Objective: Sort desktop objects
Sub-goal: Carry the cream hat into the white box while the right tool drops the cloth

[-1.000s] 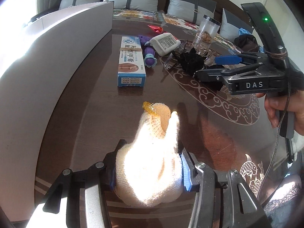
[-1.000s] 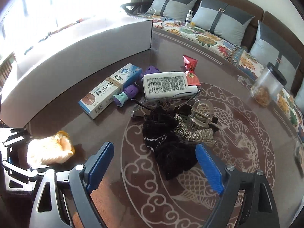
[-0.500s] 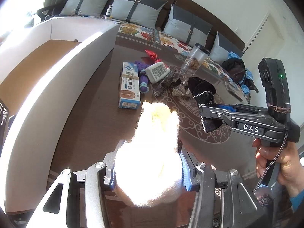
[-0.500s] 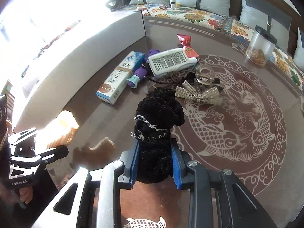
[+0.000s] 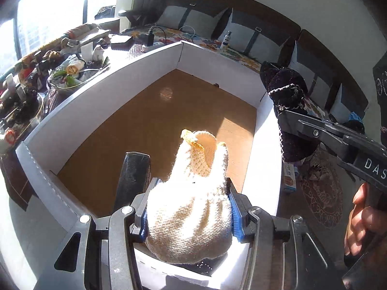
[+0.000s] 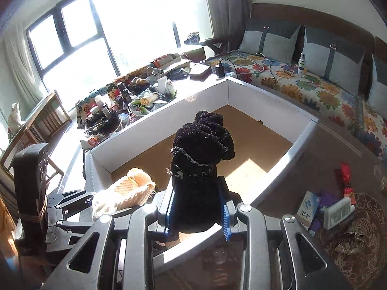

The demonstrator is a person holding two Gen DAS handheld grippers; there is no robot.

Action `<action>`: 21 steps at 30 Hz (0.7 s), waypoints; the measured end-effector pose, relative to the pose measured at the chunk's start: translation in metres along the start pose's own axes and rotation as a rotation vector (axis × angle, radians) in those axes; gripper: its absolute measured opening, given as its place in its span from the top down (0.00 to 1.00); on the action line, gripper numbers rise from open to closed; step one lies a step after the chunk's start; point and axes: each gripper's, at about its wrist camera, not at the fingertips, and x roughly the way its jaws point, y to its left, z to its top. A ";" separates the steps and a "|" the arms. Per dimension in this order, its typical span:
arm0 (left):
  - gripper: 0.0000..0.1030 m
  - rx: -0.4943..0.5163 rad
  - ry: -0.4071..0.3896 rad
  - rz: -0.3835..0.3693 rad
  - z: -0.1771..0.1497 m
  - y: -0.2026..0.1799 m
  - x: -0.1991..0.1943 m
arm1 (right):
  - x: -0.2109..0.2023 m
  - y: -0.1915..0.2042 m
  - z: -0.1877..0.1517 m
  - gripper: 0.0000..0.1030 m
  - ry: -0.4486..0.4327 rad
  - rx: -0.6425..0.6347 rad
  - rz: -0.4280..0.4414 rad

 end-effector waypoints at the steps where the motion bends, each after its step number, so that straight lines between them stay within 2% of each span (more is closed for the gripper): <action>1: 0.51 -0.004 0.016 0.005 0.001 0.002 0.006 | 0.014 0.005 0.002 0.69 0.020 -0.001 -0.001; 3: 0.47 -0.025 0.052 0.015 0.002 0.006 0.019 | 0.040 0.011 0.001 0.62 0.068 0.006 -0.023; 4: 0.44 -0.039 0.065 0.017 0.001 0.009 0.021 | 0.052 0.010 -0.001 0.46 0.100 0.018 -0.035; 6: 0.40 -0.037 0.051 0.017 -0.003 0.012 0.017 | 0.065 0.009 -0.005 0.31 0.125 0.032 -0.067; 8: 0.29 -0.030 0.029 0.026 -0.004 0.011 0.011 | 0.060 0.006 -0.008 0.30 0.091 0.042 -0.071; 10: 0.29 -0.027 0.001 0.025 -0.008 0.007 0.002 | 0.046 0.002 -0.013 0.23 0.051 0.049 -0.059; 14: 0.28 -0.019 -0.029 -0.031 -0.020 -0.016 -0.017 | 0.001 -0.011 -0.038 0.07 -0.070 0.021 -0.138; 17: 0.28 0.043 -0.037 -0.102 -0.032 -0.054 -0.030 | -0.027 -0.037 -0.076 0.05 -0.119 0.048 -0.212; 21: 0.28 0.165 -0.018 -0.202 -0.058 -0.122 -0.037 | -0.052 -0.085 -0.145 0.05 -0.089 0.130 -0.340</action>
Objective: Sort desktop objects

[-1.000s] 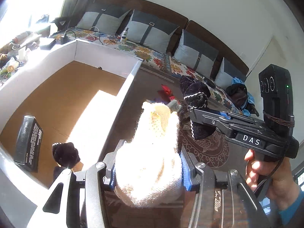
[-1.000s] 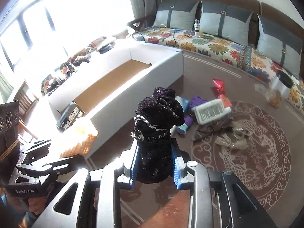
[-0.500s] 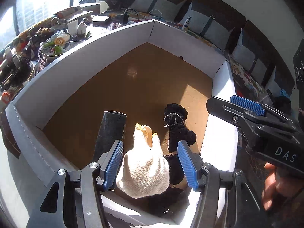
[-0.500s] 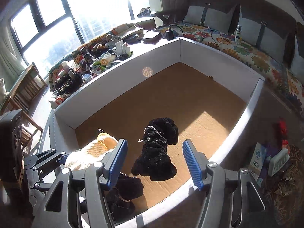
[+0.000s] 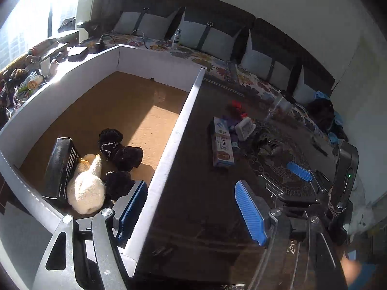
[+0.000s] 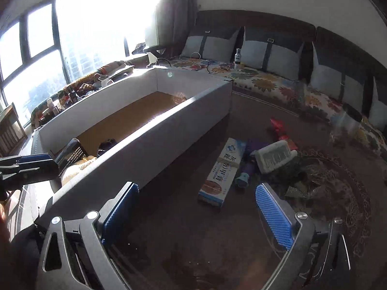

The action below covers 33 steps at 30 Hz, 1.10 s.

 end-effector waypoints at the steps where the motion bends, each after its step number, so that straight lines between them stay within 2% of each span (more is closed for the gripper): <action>1: 0.26 0.026 0.015 -0.023 -0.005 -0.017 0.006 | -0.003 -0.018 -0.016 0.05 0.017 0.018 -0.036; 6: 0.24 0.113 0.121 -0.036 -0.040 -0.083 0.060 | -0.020 -0.094 -0.091 0.05 0.104 0.100 -0.175; 9: 0.24 0.128 0.170 -0.019 -0.054 -0.106 0.097 | -0.032 -0.131 -0.121 0.05 0.128 0.139 -0.236; 12: 0.24 0.158 0.178 0.012 -0.059 -0.121 0.125 | -0.041 -0.154 -0.140 0.05 0.136 0.177 -0.263; 21: 0.24 0.225 0.131 0.074 -0.049 -0.138 0.173 | -0.033 -0.188 -0.156 0.05 0.169 0.288 -0.280; 26: 0.23 0.332 0.100 0.121 -0.049 -0.149 0.186 | -0.032 -0.192 -0.158 0.05 0.175 0.321 -0.305; 28: 0.22 0.349 0.081 0.118 -0.050 -0.150 0.187 | -0.032 -0.193 -0.158 0.05 0.174 0.330 -0.314; 30: 0.18 0.346 0.077 0.114 -0.050 -0.149 0.187 | -0.032 -0.194 -0.159 0.03 0.176 0.335 -0.319; 33: 0.02 0.328 0.091 0.129 -0.047 -0.146 0.190 | -0.031 -0.196 -0.159 0.00 0.185 0.346 -0.324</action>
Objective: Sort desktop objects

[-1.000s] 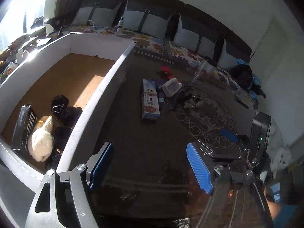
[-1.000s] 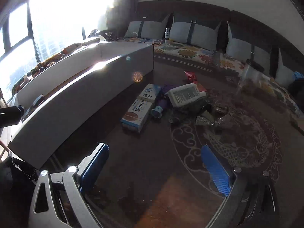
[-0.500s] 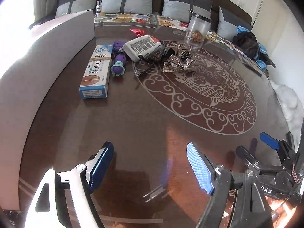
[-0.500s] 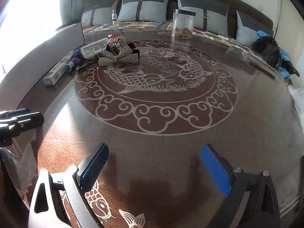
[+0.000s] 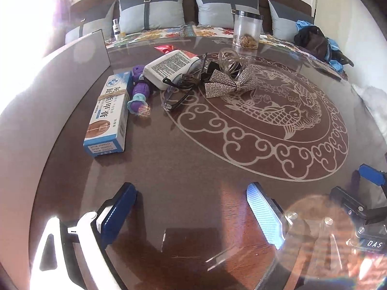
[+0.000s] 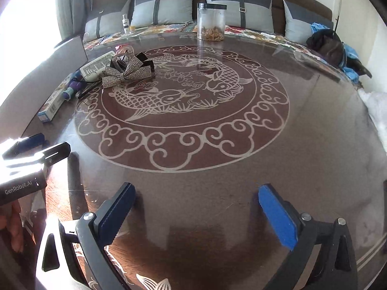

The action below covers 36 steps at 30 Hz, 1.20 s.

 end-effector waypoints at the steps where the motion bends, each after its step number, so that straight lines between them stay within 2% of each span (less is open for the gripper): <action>1: 0.00 -0.006 0.009 -0.003 0.001 0.002 0.002 | 0.000 0.000 0.000 0.00 0.000 -0.001 -0.001; 36: 0.00 -0.003 0.007 -0.002 0.000 0.000 0.001 | 0.001 0.000 0.001 0.00 0.002 0.000 -0.002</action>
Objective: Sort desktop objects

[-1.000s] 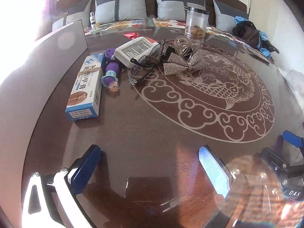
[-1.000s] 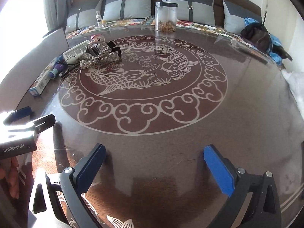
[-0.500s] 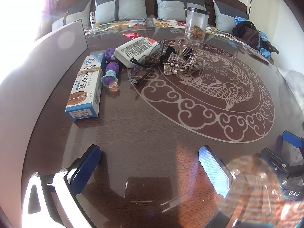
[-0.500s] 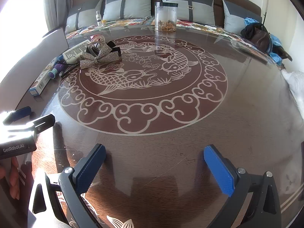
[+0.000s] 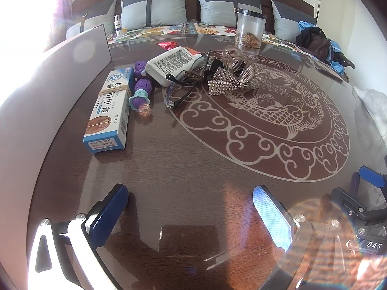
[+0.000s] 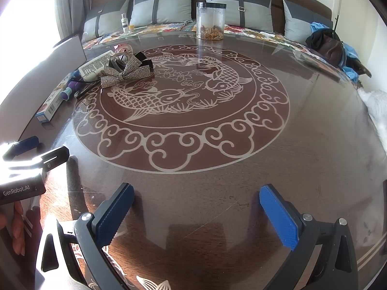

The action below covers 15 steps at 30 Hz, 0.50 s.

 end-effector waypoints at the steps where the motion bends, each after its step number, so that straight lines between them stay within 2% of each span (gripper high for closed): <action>1: 0.00 0.000 0.000 0.000 0.000 0.000 0.000 | 0.000 0.000 0.000 0.00 0.000 0.000 0.000; 15: 0.00 0.000 0.000 0.000 0.000 0.000 0.000 | 0.001 0.000 0.001 0.00 0.003 -0.001 0.001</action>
